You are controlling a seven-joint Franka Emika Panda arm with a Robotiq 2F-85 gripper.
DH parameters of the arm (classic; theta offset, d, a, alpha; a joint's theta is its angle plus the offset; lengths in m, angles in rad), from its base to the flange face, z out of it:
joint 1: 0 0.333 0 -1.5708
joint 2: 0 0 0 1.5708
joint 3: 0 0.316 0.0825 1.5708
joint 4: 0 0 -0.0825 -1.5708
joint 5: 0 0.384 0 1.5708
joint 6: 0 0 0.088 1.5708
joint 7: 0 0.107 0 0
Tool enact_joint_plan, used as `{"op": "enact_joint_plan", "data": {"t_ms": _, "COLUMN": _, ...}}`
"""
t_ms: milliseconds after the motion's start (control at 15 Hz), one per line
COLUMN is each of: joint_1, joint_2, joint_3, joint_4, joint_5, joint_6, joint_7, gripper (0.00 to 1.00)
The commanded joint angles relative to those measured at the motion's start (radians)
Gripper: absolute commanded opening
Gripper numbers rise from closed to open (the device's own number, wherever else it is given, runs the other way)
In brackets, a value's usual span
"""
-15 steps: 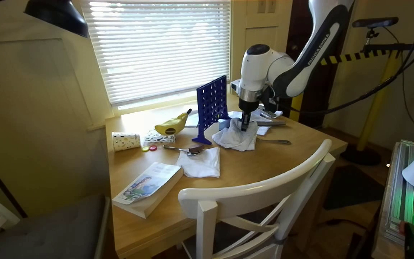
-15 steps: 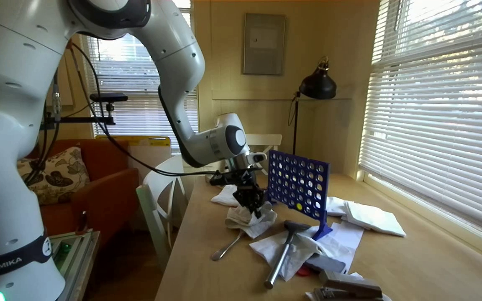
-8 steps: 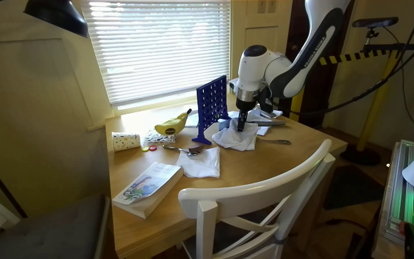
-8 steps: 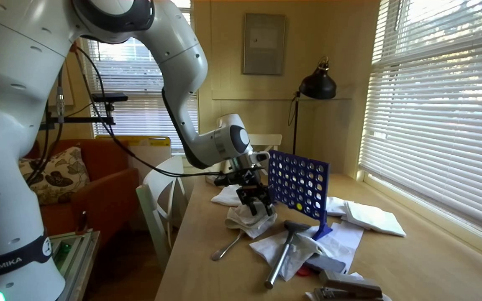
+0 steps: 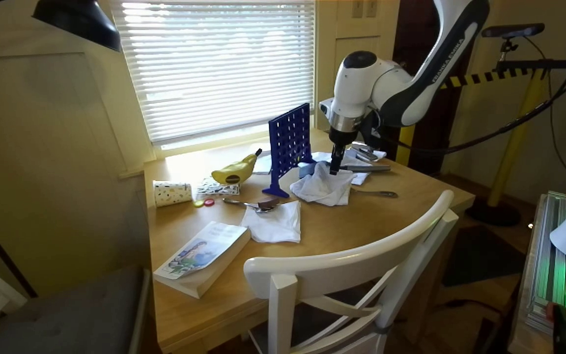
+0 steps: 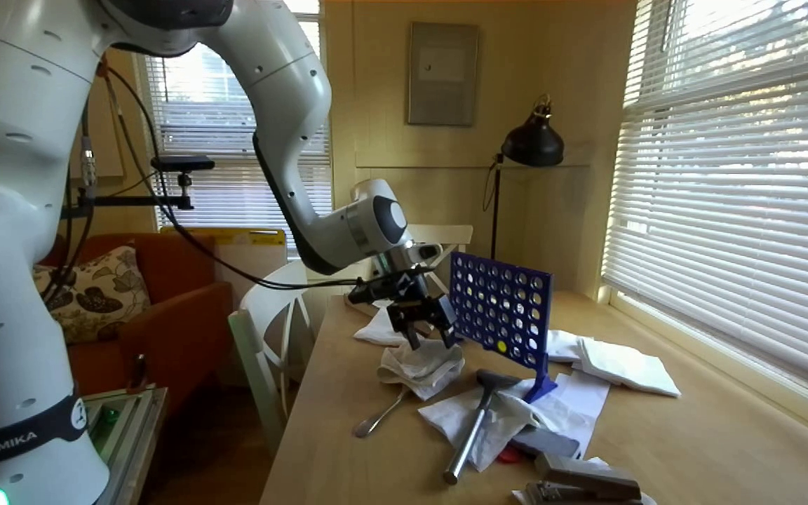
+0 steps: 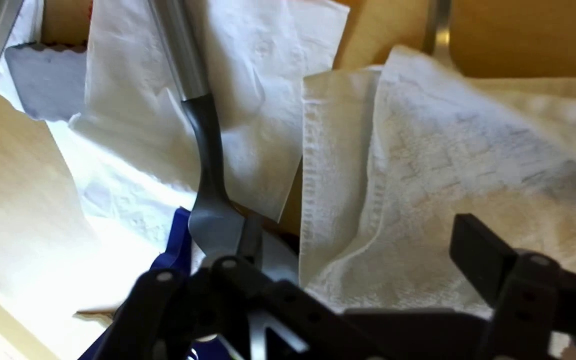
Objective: Remove the white cloth from the blue object, put it on the table and fold it
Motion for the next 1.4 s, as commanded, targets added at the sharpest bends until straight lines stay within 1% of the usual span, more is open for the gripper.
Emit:
{"op": "enact_joint_plan", "data": {"t_ms": 0, "joint_1": -0.032, "joint_2": -0.094, "joint_3": 0.025, "joint_4": -0.123, "joint_5": 0.024, "joint_6": 0.057, "joint_7": -0.077, "gripper": 0.7}}
{"op": "enact_joint_plan", "data": {"t_ms": 67, "joint_1": -0.051, "joint_2": -0.097, "joint_3": 0.042, "joint_4": -0.145, "joint_5": 0.049, "joint_6": 0.104, "joint_7": -0.141, "gripper": 0.68}}
{"op": "enact_joint_plan", "data": {"t_ms": 200, "joint_1": -0.094, "joint_2": -0.076, "joint_3": 0.088, "joint_4": -0.17, "joint_5": 0.12, "joint_6": 0.182, "joint_7": -0.283, "gripper": 0.54}}
{"op": "enact_joint_plan", "data": {"t_ms": 267, "joint_1": -0.085, "joint_2": -0.064, "joint_3": 0.085, "joint_4": -0.183, "joint_5": 0.186, "joint_6": 0.209, "joint_7": -0.36, "gripper": 0.46}}
{"op": "enact_joint_plan", "data": {"t_ms": 333, "joint_1": -0.094, "joint_2": -0.063, "joint_3": 0.099, "joint_4": -0.198, "joint_5": 0.25, "joint_6": 0.221, "joint_7": -0.43, "gripper": 0.39}}
{"op": "enact_joint_plan", "data": {"t_ms": 400, "joint_1": -0.096, "joint_2": -0.068, "joint_3": 0.106, "joint_4": -0.213, "joint_5": 0.3, "joint_6": 0.225, "joint_7": -0.488, "gripper": 0.81}}
{"op": "enact_joint_plan", "data": {"t_ms": 467, "joint_1": -0.102, "joint_2": -0.077, "joint_3": 0.119, "joint_4": -0.228, "joint_5": 0.355, "joint_6": 0.225, "joint_7": -0.553, "gripper": 0.77}}
{"op": "enact_joint_plan", "data": {"t_ms": 533, "joint_1": -0.108, "joint_2": -0.082, "joint_3": 0.133, "joint_4": -0.239, "joint_5": 0.405, "joint_6": 0.227, "joint_7": -0.613, "gripper": 0.78}}
{"op": "enact_joint_plan", "data": {"t_ms": 600, "joint_1": -0.112, "joint_2": -0.091, "joint_3": 0.141, "joint_4": -0.252, "joint_5": 0.446, "joint_6": 0.231, "joint_7": -0.663, "gripper": 0.83}}
{"op": "enact_joint_plan", "data": {"t_ms": 667, "joint_1": -0.179, "joint_2": -0.1, "joint_3": 0.21, "joint_4": -0.262, "joint_5": 0.458, "joint_6": 0.219, "joint_7": -0.693, "gripper": 0.89}}
{"op": "enact_joint_plan", "data": {"t_ms": 733, "joint_1": -0.212, "joint_2": -0.108, "joint_3": 0.251, "joint_4": -0.274, "joint_5": 0.509, "joint_6": 0.217, "joint_7": -0.758, "gripper": 0.97}}
{"op": "enact_joint_plan", "data": {"t_ms": 800, "joint_1": -0.246, "joint_2": -0.138, "joint_3": 0.286, "joint_4": -0.294, "joint_5": 0.55, "joint_6": 0.189, "joint_7": -0.781, "gripper": 1.0}}
{"op": "enact_joint_plan", "data": {"t_ms": 933, "joint_1": -0.262, "joint_2": -0.222, "joint_3": 0.274, "joint_4": -0.328, "joint_5": 0.566, "joint_6": 0.151, "joint_7": -0.737, "gripper": 1.0}}
{"op": "enact_joint_plan", "data": {"t_ms": 1067, "joint_1": -0.309, "joint_2": -0.296, "joint_3": 0.271, "joint_4": -0.366, "joint_5": 0.609, "joint_6": 0.148, "joint_7": -0.733, "gripper": 1.0}}
{"op": "enact_joint_plan", "data": {"t_ms": 1267, "joint_1": -0.371, "joint_2": -0.41, "joint_3": 0.237, "joint_4": -0.405, "joint_5": 0.69, "joint_6": 0.15, "joint_7": -0.729, "gripper": 1.0}}
{"op": "enact_joint_plan", "data": {"t_ms": 1333, "joint_1": -0.291, "joint_2": -0.44, "joint_3": 0.13, "joint_4": -0.411, "joint_5": 0.734, "joint_6": 0.155, "joint_7": -0.737, "gripper": 1.0}}
